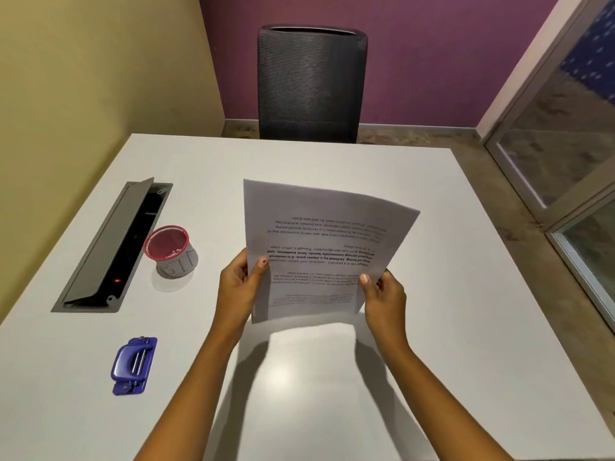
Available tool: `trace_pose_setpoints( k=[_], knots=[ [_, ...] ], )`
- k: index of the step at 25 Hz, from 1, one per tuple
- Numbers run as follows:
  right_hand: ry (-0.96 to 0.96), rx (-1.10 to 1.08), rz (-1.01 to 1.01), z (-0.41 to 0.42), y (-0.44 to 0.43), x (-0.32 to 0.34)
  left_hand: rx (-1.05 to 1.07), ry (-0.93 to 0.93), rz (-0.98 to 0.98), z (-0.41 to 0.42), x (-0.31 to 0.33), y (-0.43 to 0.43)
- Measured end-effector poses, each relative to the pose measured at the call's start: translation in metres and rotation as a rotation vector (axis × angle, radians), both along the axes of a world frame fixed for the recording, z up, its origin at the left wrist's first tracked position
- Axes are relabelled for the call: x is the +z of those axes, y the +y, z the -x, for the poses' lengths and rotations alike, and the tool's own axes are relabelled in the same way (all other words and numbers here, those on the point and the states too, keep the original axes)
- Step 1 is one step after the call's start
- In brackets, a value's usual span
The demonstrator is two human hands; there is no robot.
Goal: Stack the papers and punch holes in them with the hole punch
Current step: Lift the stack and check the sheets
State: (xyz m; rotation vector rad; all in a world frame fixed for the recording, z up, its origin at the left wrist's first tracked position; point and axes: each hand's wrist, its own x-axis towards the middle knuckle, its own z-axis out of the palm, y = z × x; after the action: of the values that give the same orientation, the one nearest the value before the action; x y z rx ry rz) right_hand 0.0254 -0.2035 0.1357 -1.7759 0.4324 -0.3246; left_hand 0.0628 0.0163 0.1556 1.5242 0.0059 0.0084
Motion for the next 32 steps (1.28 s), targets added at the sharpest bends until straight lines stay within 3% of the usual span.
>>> trace_pose_setpoints(
  k=[6,11,32],
  knots=[
    [-0.109,-0.05,-0.054,0.003,0.002,-0.008,0.143,-0.055,0.038,0.011,-0.009,-0.014],
    [-0.065,-0.063,-0.081,0.011,0.004,-0.023,0.174,0.025,0.002,0.02,-0.028,-0.021],
    [-0.043,-0.1,-0.11,0.011,0.003,-0.035,0.255,0.063,-0.059,0.025,-0.043,-0.025]
  ],
)
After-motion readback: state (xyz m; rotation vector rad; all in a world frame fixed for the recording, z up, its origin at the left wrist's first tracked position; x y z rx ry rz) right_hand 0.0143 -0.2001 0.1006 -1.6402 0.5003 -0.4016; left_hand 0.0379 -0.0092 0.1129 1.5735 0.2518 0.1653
